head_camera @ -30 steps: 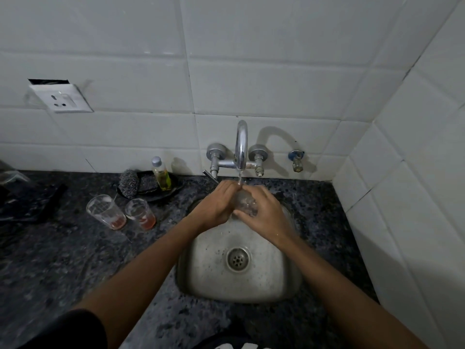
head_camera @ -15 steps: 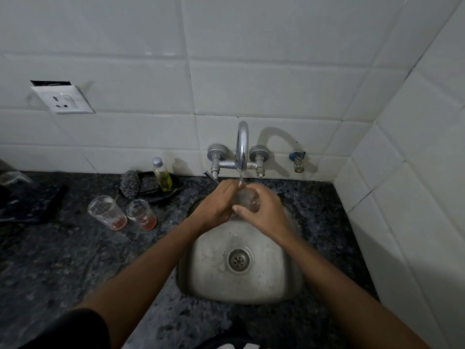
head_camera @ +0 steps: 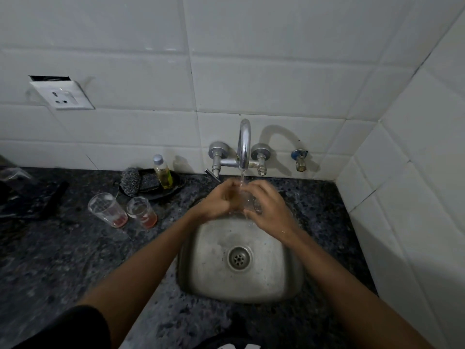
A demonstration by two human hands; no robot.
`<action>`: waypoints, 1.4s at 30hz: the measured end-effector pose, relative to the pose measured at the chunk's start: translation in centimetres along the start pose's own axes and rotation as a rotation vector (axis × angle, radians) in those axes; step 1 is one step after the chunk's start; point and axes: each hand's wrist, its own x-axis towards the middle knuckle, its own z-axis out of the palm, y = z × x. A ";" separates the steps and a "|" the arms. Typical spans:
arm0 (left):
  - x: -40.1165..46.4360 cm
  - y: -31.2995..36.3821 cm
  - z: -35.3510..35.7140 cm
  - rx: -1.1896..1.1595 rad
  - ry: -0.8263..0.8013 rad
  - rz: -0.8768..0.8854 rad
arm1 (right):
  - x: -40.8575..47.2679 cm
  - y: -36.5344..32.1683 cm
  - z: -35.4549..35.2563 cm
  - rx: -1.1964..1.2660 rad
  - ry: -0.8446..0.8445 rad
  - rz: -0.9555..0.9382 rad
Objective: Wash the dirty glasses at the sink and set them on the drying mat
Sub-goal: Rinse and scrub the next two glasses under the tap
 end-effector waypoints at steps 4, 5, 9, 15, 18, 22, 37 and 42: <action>0.3 0.2 -0.6 -0.518 -0.106 -0.327 | 0.1 0.4 -0.2 -0.136 -0.107 -0.171; 0.5 0.0 -0.3 -0.508 -0.083 -0.352 | 0.3 0.3 -0.1 -0.180 -0.122 -0.226; 0.4 -0.3 2.0 -0.591 0.074 -0.313 | 0.2 0.5 0.5 -0.315 -0.070 -0.353; 1.0 -1.9 3.4 -0.842 0.158 -0.255 | -1.3 0.0 0.8 -0.406 0.102 -0.359; 1.1 -1.6 4.0 -0.970 0.254 -0.217 | -1.0 -0.5 0.9 -0.296 0.161 -0.188; 1.5 -1.8 3.9 -1.033 0.274 -0.206 | 0.4 -1.4 0.3 -0.276 -0.019 -0.049; 3.1 -1.7 3.1 -0.955 0.272 -0.520 | 7.9 -1.7 -2.0 -0.518 -0.779 -0.253; 3.5 -2.2 2.2 -0.912 0.264 -0.472 | 7.9 -2.0 -1.1 -0.588 -0.792 -0.289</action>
